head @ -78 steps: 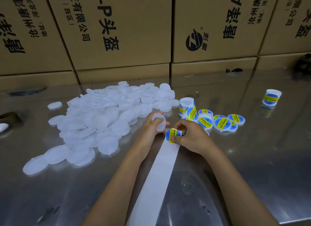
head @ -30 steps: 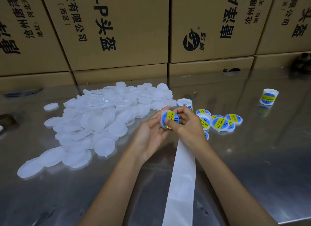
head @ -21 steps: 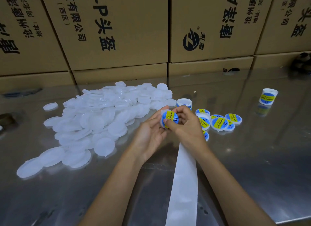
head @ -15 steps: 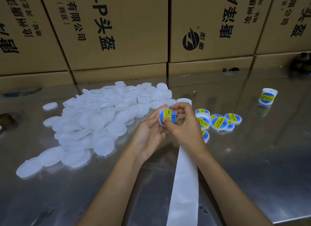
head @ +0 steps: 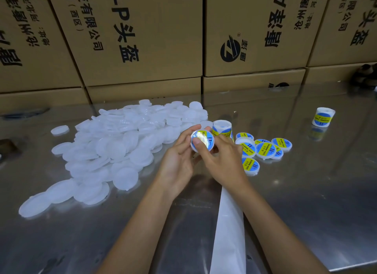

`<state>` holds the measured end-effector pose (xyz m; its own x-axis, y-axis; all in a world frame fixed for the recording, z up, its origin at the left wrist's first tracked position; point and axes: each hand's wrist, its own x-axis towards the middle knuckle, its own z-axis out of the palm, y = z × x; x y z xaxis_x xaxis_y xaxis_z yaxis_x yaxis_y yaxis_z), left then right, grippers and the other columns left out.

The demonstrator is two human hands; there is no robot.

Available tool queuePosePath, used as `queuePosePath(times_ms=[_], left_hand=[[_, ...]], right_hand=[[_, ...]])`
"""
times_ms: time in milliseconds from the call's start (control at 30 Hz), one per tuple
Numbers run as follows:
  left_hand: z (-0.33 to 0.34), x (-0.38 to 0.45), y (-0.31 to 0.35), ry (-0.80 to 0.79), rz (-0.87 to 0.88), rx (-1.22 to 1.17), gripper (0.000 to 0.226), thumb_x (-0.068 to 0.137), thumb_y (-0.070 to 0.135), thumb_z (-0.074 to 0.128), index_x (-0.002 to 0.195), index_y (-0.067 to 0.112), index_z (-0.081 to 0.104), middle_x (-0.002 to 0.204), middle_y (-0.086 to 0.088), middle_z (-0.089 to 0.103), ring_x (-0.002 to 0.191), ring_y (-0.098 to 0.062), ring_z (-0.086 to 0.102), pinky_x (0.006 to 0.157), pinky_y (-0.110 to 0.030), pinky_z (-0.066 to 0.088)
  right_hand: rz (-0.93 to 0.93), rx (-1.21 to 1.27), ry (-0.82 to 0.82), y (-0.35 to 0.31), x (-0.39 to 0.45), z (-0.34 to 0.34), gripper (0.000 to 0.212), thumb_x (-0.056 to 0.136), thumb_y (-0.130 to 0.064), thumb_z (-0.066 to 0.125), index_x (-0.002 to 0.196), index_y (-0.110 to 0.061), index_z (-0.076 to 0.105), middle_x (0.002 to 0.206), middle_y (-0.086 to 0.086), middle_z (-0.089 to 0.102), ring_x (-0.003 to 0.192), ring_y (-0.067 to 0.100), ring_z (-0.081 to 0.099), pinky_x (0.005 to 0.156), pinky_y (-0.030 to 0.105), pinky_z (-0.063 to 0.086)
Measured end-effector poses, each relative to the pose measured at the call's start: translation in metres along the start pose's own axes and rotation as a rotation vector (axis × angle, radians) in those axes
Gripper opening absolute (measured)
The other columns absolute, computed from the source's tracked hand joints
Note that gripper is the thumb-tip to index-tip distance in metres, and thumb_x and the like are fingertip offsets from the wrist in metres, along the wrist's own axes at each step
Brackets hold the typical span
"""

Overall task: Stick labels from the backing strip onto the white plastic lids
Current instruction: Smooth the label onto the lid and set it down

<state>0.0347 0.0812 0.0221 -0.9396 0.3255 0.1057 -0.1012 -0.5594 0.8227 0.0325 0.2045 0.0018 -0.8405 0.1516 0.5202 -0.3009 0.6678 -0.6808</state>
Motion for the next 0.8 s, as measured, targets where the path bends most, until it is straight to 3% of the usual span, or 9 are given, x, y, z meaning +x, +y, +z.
queuePosePath(times_ms=[67, 133, 200, 267, 333, 433, 533, 667, 800], left_hand=[[0.001, 0.001, 0.002, -0.006, 0.002, 0.003, 0.035, 0.105, 0.017, 0.037, 0.135, 0.013, 0.053, 0.136, -0.010, 0.064, 0.121, -0.025, 0.061, 0.108, -0.041, 0.043], [0.003, 0.001, 0.001, -0.003, -0.007, 0.024, 0.034, 0.103, 0.016, 0.042, 0.134, 0.013, 0.055, 0.134, -0.010, 0.065, 0.115, -0.023, 0.065, 0.097, -0.035, 0.051], [0.004, 0.001, -0.001, 0.017, 0.006, 0.138, 0.033, 0.100, 0.010, 0.049, 0.131, 0.017, 0.058, 0.126, -0.007, 0.069, 0.103, -0.021, 0.068, 0.085, -0.031, 0.055], [0.002, 0.000, -0.003, 0.054, 0.043, 0.286, 0.038, 0.096, 0.003, 0.058, 0.130, 0.019, 0.061, 0.120, -0.006, 0.071, 0.102, -0.023, 0.066, 0.089, -0.035, 0.052], [-0.001, -0.001, -0.002, 0.100, 0.096, 0.398, 0.041, 0.090, 0.000, 0.067, 0.126, 0.019, 0.065, 0.112, -0.002, 0.074, 0.101, -0.019, 0.067, 0.084, -0.030, 0.052], [-0.002, -0.002, 0.001, 0.191, 0.163, 0.435, 0.040, 0.081, -0.006, 0.075, 0.116, 0.013, 0.069, 0.102, -0.006, 0.074, 0.084, -0.018, 0.070, 0.064, -0.024, 0.054], [-0.001, -0.003, 0.002, 0.273, 0.187, 0.356, 0.036, 0.078, -0.007, 0.078, 0.110, 0.002, 0.063, 0.100, -0.018, 0.072, 0.074, -0.026, 0.073, 0.063, -0.027, 0.058], [-0.003, -0.003, 0.003, 0.341, 0.226, 0.278, 0.025, 0.082, -0.006, 0.076, 0.094, 0.003, 0.056, 0.093, -0.021, 0.073, 0.073, -0.027, 0.075, 0.064, -0.029, 0.060], [-0.005, -0.002, -0.001, 0.342, 0.261, 0.269, 0.022, 0.084, 0.001, 0.077, 0.087, 0.004, 0.056, 0.091, -0.024, 0.073, 0.078, -0.032, 0.075, 0.066, -0.033, 0.061]], right_hand=[[-0.013, -0.021, 0.016, 0.000, -0.001, 0.000, 0.045, 0.098, -0.054, 0.045, 0.068, -0.022, 0.052, 0.066, -0.005, 0.051, 0.077, 0.018, 0.051, 0.079, 0.036, 0.030], [0.005, -0.043, 0.025, 0.000, 0.000, -0.001, 0.049, 0.102, -0.047, 0.040, 0.062, -0.019, 0.044, 0.060, -0.005, 0.046, 0.072, 0.022, 0.048, 0.078, 0.035, 0.026], [0.048, -0.039, 0.019, -0.001, 0.001, -0.003, 0.050, 0.105, -0.040, 0.037, 0.060, -0.020, 0.042, 0.056, -0.007, 0.043, 0.071, 0.024, 0.044, 0.078, 0.035, 0.024], [0.075, 0.016, 0.018, -0.002, 0.002, -0.007, 0.052, 0.107, -0.034, 0.036, 0.056, -0.023, 0.038, 0.050, -0.009, 0.040, 0.068, 0.023, 0.041, 0.077, 0.035, 0.026], [0.085, 0.082, 0.009, -0.002, 0.002, -0.010, 0.054, 0.107, -0.030, 0.037, 0.054, -0.026, 0.034, 0.045, -0.008, 0.042, 0.065, 0.021, 0.040, 0.076, 0.036, 0.029], [0.139, 0.228, -0.038, -0.003, 0.002, -0.010, 0.053, 0.107, -0.036, 0.037, 0.057, -0.020, 0.042, 0.048, -0.011, 0.046, 0.061, 0.014, 0.040, 0.073, 0.036, 0.035], [0.176, 0.337, -0.072, -0.002, 0.003, -0.010, 0.053, 0.103, -0.049, 0.041, 0.060, -0.018, 0.041, 0.047, -0.012, 0.040, 0.054, 0.006, 0.037, 0.059, 0.028, 0.031], [-0.011, 0.085, -0.115, -0.001, 0.000, -0.006, 0.047, 0.096, -0.055, 0.048, 0.068, -0.017, 0.048, 0.054, -0.011, 0.045, 0.060, 0.009, 0.044, 0.072, 0.031, 0.033], [-0.072, 0.030, -0.084, 0.000, 0.000, -0.006, 0.046, 0.103, -0.043, 0.043, 0.078, -0.005, 0.053, 0.058, -0.004, 0.047, 0.064, 0.017, 0.046, 0.082, 0.038, 0.036]])
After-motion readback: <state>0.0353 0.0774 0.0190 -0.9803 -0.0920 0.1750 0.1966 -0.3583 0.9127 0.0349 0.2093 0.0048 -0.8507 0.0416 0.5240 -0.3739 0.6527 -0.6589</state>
